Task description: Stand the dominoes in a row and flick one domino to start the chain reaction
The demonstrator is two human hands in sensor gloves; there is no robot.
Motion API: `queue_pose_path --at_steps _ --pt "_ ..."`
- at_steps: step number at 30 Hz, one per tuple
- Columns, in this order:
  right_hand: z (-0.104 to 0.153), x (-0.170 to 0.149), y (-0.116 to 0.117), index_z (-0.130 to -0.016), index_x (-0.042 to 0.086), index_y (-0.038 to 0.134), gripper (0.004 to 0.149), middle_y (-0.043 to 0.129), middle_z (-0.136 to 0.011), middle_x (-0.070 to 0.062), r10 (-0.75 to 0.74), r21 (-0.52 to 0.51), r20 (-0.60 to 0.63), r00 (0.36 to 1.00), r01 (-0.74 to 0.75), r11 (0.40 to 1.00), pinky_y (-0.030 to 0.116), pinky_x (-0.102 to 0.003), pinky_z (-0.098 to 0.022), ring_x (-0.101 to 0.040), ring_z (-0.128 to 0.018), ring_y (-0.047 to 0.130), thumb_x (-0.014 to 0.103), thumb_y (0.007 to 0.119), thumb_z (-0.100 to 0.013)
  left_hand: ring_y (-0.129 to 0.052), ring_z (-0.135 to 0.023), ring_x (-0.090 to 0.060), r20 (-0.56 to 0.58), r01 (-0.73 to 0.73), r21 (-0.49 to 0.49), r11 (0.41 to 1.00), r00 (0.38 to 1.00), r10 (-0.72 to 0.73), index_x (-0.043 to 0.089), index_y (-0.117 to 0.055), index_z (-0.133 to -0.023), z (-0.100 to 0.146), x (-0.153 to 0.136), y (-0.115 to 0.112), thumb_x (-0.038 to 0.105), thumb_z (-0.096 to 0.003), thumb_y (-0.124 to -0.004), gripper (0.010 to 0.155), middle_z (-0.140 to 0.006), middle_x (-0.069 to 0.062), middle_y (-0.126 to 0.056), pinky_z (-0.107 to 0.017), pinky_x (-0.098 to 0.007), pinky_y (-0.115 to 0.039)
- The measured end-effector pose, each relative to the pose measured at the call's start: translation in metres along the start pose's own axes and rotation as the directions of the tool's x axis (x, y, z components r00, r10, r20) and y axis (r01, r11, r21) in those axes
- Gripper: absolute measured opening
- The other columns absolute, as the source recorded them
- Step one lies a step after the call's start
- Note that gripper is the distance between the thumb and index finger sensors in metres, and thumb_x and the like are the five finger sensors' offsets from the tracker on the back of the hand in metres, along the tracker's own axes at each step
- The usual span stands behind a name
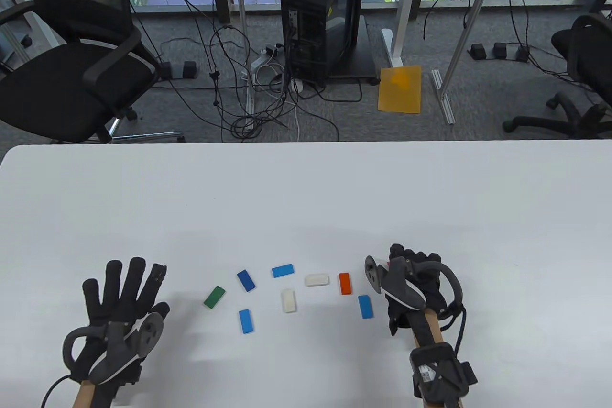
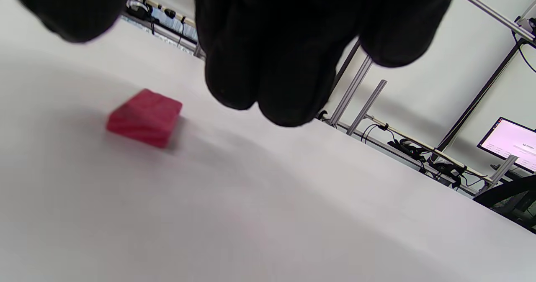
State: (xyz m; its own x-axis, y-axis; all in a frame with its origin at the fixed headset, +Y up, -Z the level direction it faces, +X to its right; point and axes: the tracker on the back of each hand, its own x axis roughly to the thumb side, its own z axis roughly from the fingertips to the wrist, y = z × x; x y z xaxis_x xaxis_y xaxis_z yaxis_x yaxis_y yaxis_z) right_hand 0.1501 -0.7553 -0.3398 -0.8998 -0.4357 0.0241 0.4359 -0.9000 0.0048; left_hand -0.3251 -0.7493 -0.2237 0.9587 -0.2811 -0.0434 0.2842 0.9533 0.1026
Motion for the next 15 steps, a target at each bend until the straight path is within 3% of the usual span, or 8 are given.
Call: queue_pose_path --at_steps 4,14,15 --pt "-0.016 0.014 0.01 -0.096 0.01 0.069 0.078 0.091 -0.083 0.0 0.081 0.084 0.032 0.996 -0.084 0.993 0.07 -0.059 -0.058 -0.024 -0.068 0.1 0.055 0.072 -0.033 -0.024 -0.12 -0.035 -0.001 -0.002 0.011 1.0 1.0 0.002 0.047 -0.015 -0.112 0.001 0.0 0.003 0.064 -0.0434 -0.016 0.071 -0.129 0.007 -0.031 -0.08 -0.067 -0.022" --pt "-0.022 0.026 0.01 -0.094 0.013 0.072 0.071 0.093 -0.079 0.002 0.096 0.09 0.066 0.993 -0.102 0.991 0.067 -0.062 -0.06 -0.02 -0.065 0.101 0.045 0.079 -0.032 -0.026 -0.12 -0.035 0.006 0.017 0.007 1.0 1.0 -0.017 0.047 -0.016 -0.112 0.001 0.002 0.001 0.064 -0.0434 -0.015 0.071 -0.129 0.007 -0.032 -0.08 -0.066 -0.023" --pt "-0.02 0.026 0.009 -0.095 0.018 0.069 0.07 0.093 -0.079 0.002 0.118 0.08 0.071 0.99 -0.124 0.989 0.066 -0.063 -0.061 -0.02 -0.064 0.101 0.047 0.078 -0.032 -0.026 -0.12 -0.035 0.007 0.014 0.006 1.0 1.0 -0.015 0.047 -0.016 -0.112 0.001 0.001 0.001 0.064 -0.0434 -0.015 0.071 -0.129 0.007 -0.033 -0.08 -0.066 -0.023"
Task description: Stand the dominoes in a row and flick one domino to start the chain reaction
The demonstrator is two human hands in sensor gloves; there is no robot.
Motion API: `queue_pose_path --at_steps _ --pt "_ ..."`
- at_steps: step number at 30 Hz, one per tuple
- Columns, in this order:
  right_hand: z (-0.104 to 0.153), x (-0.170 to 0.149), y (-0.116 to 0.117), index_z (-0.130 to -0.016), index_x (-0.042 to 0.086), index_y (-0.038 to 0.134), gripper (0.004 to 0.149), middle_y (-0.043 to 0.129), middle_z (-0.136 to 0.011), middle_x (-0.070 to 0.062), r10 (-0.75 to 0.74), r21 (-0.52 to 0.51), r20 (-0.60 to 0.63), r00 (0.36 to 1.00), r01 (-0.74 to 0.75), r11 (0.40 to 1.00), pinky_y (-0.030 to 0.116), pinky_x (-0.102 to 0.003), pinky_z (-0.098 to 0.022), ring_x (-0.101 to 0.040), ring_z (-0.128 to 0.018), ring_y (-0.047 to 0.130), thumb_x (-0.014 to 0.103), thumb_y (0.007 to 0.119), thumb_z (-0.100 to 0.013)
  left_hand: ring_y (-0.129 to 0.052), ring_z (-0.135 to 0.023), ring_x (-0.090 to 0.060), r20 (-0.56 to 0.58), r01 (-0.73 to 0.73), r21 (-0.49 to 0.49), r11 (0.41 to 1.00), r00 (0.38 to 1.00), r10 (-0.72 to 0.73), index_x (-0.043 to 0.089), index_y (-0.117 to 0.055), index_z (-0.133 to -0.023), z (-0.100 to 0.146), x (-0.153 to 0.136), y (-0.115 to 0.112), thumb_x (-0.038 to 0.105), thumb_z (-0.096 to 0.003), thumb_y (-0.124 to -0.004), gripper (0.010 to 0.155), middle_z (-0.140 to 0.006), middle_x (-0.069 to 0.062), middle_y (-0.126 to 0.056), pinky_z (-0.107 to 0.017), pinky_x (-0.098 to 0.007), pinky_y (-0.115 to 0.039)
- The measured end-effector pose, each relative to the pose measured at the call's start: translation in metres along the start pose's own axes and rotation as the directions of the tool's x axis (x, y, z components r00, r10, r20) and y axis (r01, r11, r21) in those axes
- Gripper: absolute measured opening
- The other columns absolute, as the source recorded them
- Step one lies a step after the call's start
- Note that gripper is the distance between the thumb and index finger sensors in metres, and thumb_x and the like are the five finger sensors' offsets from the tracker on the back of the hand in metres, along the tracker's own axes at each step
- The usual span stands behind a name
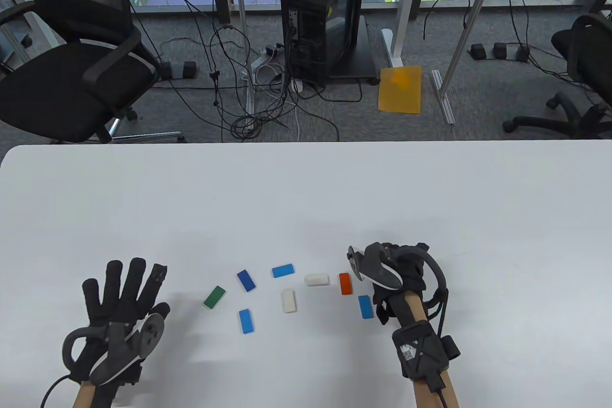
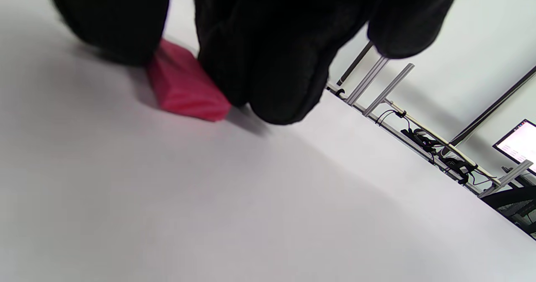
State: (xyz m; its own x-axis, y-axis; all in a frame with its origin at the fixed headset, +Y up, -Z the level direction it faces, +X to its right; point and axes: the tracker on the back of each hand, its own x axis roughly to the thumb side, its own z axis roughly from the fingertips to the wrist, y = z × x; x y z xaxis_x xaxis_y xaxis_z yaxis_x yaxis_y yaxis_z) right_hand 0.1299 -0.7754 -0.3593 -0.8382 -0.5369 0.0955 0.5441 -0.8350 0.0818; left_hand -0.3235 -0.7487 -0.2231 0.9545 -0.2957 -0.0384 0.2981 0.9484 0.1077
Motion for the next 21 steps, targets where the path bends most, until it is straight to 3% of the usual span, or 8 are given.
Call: queue_pose_path --at_steps 1,4,8,15,16,21 --pt "0.001 0.002 0.001 -0.096 0.026 0.064 0.068 0.093 -0.079 0.002 0.016 -0.012 0.006 1.0 -0.016 1.0 0.066 -0.063 -0.061 -0.02 -0.063 0.1 0.048 0.076 -0.032 -0.026 -0.12 -0.035 -0.001 -0.003 0.001 1.0 1.0 0.003 0.047 -0.016 -0.112 0.0 0.0 0.001 0.064 -0.0434 -0.015 0.071 -0.129 0.007 -0.032 -0.08 -0.066 -0.023" --pt "0.005 0.004 0.001 -0.096 0.03 0.063 0.068 0.094 -0.078 0.001 0.071 -0.028 0.04 0.997 -0.07 0.997 0.066 -0.063 -0.06 -0.019 -0.06 0.101 0.048 0.075 -0.032 -0.026 -0.12 -0.035 -0.005 -0.018 0.004 1.0 1.0 0.018 0.047 -0.015 -0.112 0.0 -0.002 0.001 0.064 -0.0434 -0.015 0.071 -0.129 0.007 -0.033 -0.08 -0.066 -0.023" --pt "0.031 -0.008 -0.021 -0.086 0.036 0.076 0.052 0.093 -0.08 -0.002 0.024 -0.156 0.037 0.999 -0.018 0.988 0.067 -0.064 -0.059 -0.019 -0.058 0.101 0.046 0.072 -0.035 -0.026 -0.12 -0.035 -0.006 -0.029 0.011 1.0 1.0 0.029 0.047 -0.016 -0.112 0.001 -0.003 0.002 0.064 -0.0434 -0.015 0.07 -0.129 0.007 -0.033 -0.08 -0.067 -0.024" --pt "0.103 -0.01 -0.068 -0.082 0.029 0.077 0.049 0.092 -0.082 -0.004 -0.155 -0.371 0.173 0.973 0.21 0.905 0.07 -0.061 -0.056 -0.016 -0.054 0.1 0.045 0.074 -0.035 -0.028 -0.12 -0.035 0.008 -0.031 0.006 1.0 0.999 0.031 0.049 -0.02 -0.112 0.001 0.0 0.001 0.064 -0.0436 -0.017 0.07 -0.129 0.008 -0.035 -0.08 -0.067 -0.025" --pt "0.121 -0.003 -0.074 -0.08 0.029 0.077 0.048 0.093 -0.081 -0.003 -0.164 -0.427 0.221 0.961 0.247 0.87 0.071 -0.061 -0.056 -0.016 -0.053 0.101 0.045 0.074 -0.035 -0.027 -0.12 -0.035 0.011 -0.036 0.007 0.999 0.999 0.036 0.049 -0.019 -0.112 0.001 0.001 0.0 0.064 -0.0436 -0.017 0.07 -0.129 0.008 -0.035 -0.08 -0.067 -0.025" --pt "0.167 0.035 -0.087 -0.079 0.031 0.078 0.048 0.093 -0.081 0.001 -0.116 -0.494 0.401 0.909 0.321 0.808 0.073 -0.058 -0.056 -0.011 -0.052 0.1 0.048 0.075 -0.035 -0.027 -0.12 -0.035 0.011 -0.031 0.002 1.0 0.999 0.031 0.048 -0.018 -0.112 0.0 0.0 -0.001 0.064 -0.0436 -0.016 0.07 -0.129 0.008 -0.034 -0.08 -0.067 -0.024"
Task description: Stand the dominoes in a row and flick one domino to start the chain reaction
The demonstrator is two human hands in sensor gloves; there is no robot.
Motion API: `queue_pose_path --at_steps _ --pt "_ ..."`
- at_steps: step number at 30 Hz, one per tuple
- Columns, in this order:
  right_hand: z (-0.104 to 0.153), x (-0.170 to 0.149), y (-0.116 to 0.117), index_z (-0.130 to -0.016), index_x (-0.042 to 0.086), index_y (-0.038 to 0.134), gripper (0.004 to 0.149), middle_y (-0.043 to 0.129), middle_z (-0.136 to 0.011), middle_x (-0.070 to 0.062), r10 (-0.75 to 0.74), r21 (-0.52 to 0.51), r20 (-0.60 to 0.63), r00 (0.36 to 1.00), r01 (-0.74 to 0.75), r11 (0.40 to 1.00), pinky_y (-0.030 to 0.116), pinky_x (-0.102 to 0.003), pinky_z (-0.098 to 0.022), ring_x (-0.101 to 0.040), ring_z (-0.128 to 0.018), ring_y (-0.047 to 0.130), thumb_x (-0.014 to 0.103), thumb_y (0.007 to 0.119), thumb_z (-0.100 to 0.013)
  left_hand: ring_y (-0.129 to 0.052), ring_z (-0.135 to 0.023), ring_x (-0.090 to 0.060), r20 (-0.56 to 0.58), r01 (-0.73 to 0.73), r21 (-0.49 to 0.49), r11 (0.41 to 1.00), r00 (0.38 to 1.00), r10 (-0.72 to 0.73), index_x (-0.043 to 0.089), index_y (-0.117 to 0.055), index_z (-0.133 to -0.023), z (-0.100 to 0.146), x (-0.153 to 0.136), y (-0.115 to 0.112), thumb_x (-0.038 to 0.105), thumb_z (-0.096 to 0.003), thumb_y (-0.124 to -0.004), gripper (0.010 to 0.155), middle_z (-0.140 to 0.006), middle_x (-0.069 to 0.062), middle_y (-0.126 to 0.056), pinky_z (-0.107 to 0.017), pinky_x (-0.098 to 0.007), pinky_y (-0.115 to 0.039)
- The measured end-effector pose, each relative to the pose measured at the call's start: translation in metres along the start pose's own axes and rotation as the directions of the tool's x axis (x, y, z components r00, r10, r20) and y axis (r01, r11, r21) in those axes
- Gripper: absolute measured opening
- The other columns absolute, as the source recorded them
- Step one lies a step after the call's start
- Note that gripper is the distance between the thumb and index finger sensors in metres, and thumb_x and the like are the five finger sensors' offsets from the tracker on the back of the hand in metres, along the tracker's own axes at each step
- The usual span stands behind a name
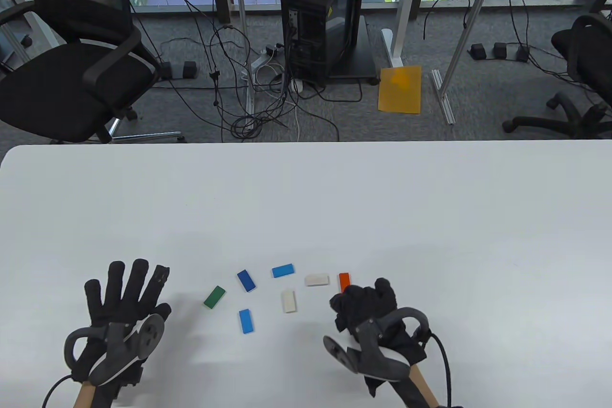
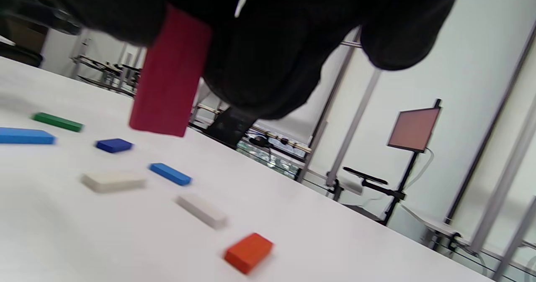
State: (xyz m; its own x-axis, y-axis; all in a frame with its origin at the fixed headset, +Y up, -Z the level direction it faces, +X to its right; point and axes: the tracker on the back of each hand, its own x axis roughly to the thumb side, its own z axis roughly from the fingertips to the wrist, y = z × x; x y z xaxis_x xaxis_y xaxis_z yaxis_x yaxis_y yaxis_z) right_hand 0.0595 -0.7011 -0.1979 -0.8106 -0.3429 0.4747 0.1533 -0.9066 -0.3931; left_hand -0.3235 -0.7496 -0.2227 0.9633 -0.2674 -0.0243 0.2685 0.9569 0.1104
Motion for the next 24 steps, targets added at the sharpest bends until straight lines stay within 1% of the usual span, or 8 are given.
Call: queue_pose_path --at_steps 2,3,5,6,9,10,17,24 --pt "0.001 0.02 0.0 -0.08 0.03 0.077 0.049 0.092 -0.081 0.001 -0.022 0.009 0.065 0.998 0.021 1.0 0.074 -0.056 -0.055 -0.009 -0.05 0.1 0.048 0.075 -0.035 -0.027 -0.12 -0.036 -0.006 -0.002 -0.001 1.0 1.0 0.002 0.048 -0.017 -0.112 0.0 -0.001 -0.001 0.064 -0.0436 -0.017 0.07 -0.129 0.008 -0.033 -0.08 -0.067 -0.024" --pt "0.001 0.032 0.002 -0.083 0.028 0.076 0.053 0.092 -0.081 0.002 -0.022 0.019 0.099 0.995 0.02 1.0 0.074 -0.055 -0.055 -0.008 -0.05 0.1 0.048 0.075 -0.034 -0.026 -0.12 -0.035 -0.009 -0.005 -0.003 1.0 1.0 0.005 0.047 -0.017 -0.112 -0.001 -0.002 -0.001 0.064 -0.0436 -0.016 0.07 -0.129 0.008 -0.033 -0.08 -0.067 -0.024" --pt "0.0 0.048 0.007 -0.093 0.017 0.071 0.068 0.091 -0.081 0.003 0.004 0.032 0.154 0.988 -0.009 0.999 0.075 -0.053 -0.054 -0.006 -0.048 0.099 0.049 0.075 -0.034 -0.026 -0.12 -0.036 -0.013 -0.007 -0.005 1.0 1.0 0.007 0.047 -0.016 -0.112 -0.001 -0.003 -0.001 0.064 -0.0436 -0.015 0.07 -0.129 0.007 -0.032 -0.08 -0.067 -0.024" --pt "0.0 0.054 0.009 -0.096 0.013 0.069 0.072 0.091 -0.081 0.004 0.02 0.027 0.166 0.986 -0.025 0.999 0.075 -0.052 -0.054 -0.004 -0.048 0.099 0.049 0.074 -0.034 -0.025 -0.12 -0.036 -0.015 -0.008 -0.006 1.0 1.0 0.008 0.047 -0.016 -0.112 -0.001 -0.003 -0.001 0.064 -0.0436 -0.016 0.07 -0.129 0.007 -0.031 -0.08 -0.067 -0.024" --pt "0.001 0.072 0.017 -0.099 0.009 0.065 0.077 0.09 -0.081 0.005 0.049 0.007 0.209 0.977 -0.051 0.999 0.076 -0.051 -0.053 -0.003 -0.047 0.098 0.05 0.074 -0.034 -0.024 -0.12 -0.036 -0.022 0.001 -0.01 1.0 1.0 -0.001 0.047 -0.015 -0.112 -0.001 -0.004 -0.002 0.064 -0.0435 -0.015 0.07 -0.129 0.007 -0.029 -0.08 -0.067 -0.023" --pt "0.0 0.077 0.02 -0.099 0.008 0.064 0.077 0.089 -0.081 0.005 0.054 0.028 0.224 0.973 -0.061 0.998 0.076 -0.051 -0.053 -0.003 -0.047 0.098 0.049 0.074 -0.034 -0.023 -0.12 -0.036 -0.024 0.008 -0.013 1.0 1.0 -0.008 0.047 -0.015 -0.112 -0.001 -0.004 -0.003 0.064 -0.0435 -0.016 0.07 -0.129 0.007 -0.029 -0.08 -0.067 -0.023" --pt "0.0 0.085 0.028 -0.1 0.006 0.063 0.078 0.089 -0.082 0.005 0.026 0.06 0.235 0.972 -0.042 0.997 0.075 -0.052 -0.053 -0.004 -0.048 0.099 0.049 0.073 -0.035 -0.023 -0.12 -0.036 -0.025 0.012 -0.01 1.0 1.0 -0.013 0.047 -0.014 -0.112 -0.001 -0.004 -0.003 0.064 -0.0435 -0.016 0.07 -0.129 0.006 -0.028 -0.08 -0.066 -0.022" --pt "0.002 0.083 0.029 -0.1 0.006 0.063 0.08 0.089 -0.081 0.005 0.032 0.069 0.229 0.973 -0.049 0.996 0.075 -0.052 -0.054 -0.004 -0.048 0.099 0.05 0.074 -0.034 -0.023 -0.12 -0.036 -0.023 0.016 -0.003 1.0 1.0 -0.016 0.047 -0.014 -0.112 -0.001 -0.004 -0.003 0.064 -0.0434 -0.015 0.07 -0.129 0.007 -0.029 -0.08 -0.066 -0.022"
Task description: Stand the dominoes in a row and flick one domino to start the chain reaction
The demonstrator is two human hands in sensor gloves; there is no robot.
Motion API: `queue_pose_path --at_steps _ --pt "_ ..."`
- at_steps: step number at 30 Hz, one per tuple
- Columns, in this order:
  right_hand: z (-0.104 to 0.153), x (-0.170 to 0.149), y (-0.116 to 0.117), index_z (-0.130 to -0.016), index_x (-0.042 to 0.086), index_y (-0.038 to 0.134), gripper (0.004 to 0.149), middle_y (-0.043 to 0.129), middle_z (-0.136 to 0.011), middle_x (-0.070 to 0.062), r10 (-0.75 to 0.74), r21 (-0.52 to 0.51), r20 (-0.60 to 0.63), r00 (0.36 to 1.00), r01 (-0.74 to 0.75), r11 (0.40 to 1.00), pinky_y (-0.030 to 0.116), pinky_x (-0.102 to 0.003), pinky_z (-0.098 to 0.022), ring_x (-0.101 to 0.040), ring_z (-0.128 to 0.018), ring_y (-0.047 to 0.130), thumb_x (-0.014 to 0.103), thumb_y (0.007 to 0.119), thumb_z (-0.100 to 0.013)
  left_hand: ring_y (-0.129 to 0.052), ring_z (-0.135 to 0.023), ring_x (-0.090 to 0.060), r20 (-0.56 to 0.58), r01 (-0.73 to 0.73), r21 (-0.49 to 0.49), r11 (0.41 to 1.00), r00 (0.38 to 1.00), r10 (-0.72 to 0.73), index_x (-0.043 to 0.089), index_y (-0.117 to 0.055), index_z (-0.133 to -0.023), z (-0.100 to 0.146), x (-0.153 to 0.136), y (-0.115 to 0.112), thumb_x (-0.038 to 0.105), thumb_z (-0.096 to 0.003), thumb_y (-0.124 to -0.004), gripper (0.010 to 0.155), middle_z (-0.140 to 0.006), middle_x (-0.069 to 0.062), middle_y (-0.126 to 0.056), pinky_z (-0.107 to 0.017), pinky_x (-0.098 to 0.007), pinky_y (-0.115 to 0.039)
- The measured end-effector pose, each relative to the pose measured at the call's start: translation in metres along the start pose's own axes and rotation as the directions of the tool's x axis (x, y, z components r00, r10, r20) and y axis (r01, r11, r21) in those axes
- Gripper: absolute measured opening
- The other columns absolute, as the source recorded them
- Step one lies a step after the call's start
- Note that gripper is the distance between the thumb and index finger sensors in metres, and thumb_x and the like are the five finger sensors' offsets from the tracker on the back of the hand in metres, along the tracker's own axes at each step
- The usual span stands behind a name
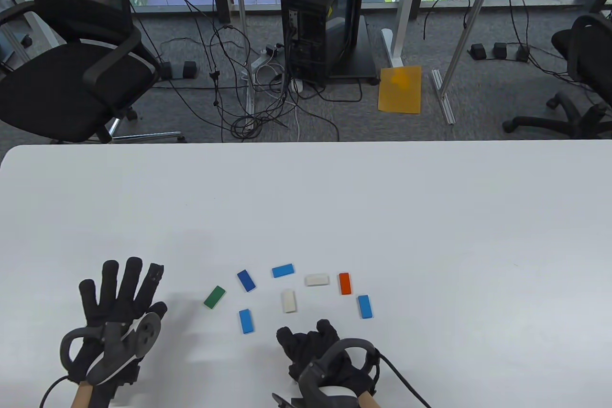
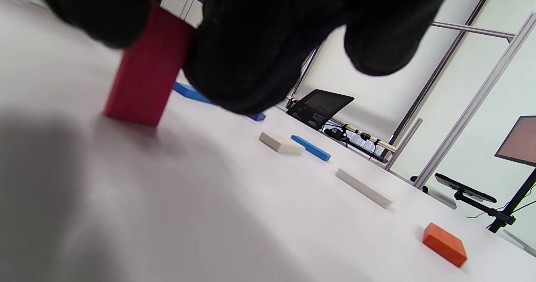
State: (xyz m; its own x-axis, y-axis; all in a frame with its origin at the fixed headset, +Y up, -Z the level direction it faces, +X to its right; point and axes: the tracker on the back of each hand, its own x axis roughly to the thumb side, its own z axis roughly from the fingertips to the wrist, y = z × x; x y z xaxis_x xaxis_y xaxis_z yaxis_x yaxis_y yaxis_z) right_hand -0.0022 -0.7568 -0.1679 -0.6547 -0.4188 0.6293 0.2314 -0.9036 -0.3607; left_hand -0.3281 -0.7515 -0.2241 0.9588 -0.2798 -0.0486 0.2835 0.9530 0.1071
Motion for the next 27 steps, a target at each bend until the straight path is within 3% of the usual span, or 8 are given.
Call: queue_pose_path --at_steps 27 --pt "0.0039 -0.0024 -0.0084 -0.102 0.005 0.06 0.084 0.086 -0.085 0.001 0.043 0.022 0.016 0.999 -0.043 0.999 0.071 -0.056 -0.056 -0.009 -0.054 0.098 0.053 0.072 -0.034 -0.025 -0.12 -0.036 0.003 0.01 -0.004 1.0 1.0 -0.01 0.047 -0.015 -0.112 0.0007 0.001 0.0023 0.064 -0.0433 -0.016 0.07 -0.129 0.007 -0.031 -0.08 -0.066 -0.023"
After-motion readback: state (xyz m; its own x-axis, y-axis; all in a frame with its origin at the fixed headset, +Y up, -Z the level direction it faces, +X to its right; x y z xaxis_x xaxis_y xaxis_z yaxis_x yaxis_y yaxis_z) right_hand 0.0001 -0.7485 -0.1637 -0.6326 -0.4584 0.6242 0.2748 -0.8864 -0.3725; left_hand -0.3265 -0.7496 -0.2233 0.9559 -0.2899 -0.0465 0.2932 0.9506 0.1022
